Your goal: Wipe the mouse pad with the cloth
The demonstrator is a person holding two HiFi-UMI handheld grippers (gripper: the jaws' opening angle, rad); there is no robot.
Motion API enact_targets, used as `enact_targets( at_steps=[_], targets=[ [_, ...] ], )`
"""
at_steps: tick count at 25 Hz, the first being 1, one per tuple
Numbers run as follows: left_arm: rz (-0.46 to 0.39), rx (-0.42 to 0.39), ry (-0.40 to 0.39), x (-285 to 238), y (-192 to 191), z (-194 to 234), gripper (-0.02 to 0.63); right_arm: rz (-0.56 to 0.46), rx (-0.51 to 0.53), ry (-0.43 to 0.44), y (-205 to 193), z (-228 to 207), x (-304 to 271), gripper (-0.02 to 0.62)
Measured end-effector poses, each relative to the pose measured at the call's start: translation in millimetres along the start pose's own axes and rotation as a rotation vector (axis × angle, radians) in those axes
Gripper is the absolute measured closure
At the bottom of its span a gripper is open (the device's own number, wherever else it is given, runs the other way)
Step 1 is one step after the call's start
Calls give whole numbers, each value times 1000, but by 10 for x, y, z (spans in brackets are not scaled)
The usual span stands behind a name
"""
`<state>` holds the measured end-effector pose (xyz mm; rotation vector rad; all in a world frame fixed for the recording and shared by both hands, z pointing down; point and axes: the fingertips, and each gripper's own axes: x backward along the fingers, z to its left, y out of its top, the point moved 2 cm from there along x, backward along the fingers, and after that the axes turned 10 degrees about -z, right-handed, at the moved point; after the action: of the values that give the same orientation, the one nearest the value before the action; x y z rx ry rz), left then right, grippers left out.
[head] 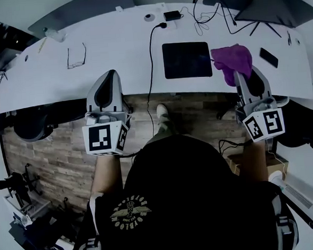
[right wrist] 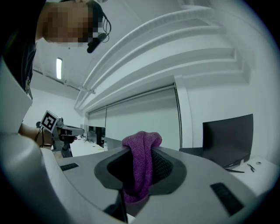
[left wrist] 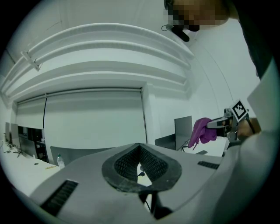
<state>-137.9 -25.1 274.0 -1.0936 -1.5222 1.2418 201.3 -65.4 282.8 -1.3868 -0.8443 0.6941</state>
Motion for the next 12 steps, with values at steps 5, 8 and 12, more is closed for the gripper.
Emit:
enact_targets(
  at_steps=[5,8,12],
  targets=[
    [7,11,-7,-167,-90,92,604,10,4,-4,-10,-37,-185,505],
    [11,18,-14,-258,-171,113,604,22,7,-8,-59,-57,-248,505],
    [6,25,-20,-451,-251,168,604,48,17,-11,-101,-111,-383,505]
  ],
)
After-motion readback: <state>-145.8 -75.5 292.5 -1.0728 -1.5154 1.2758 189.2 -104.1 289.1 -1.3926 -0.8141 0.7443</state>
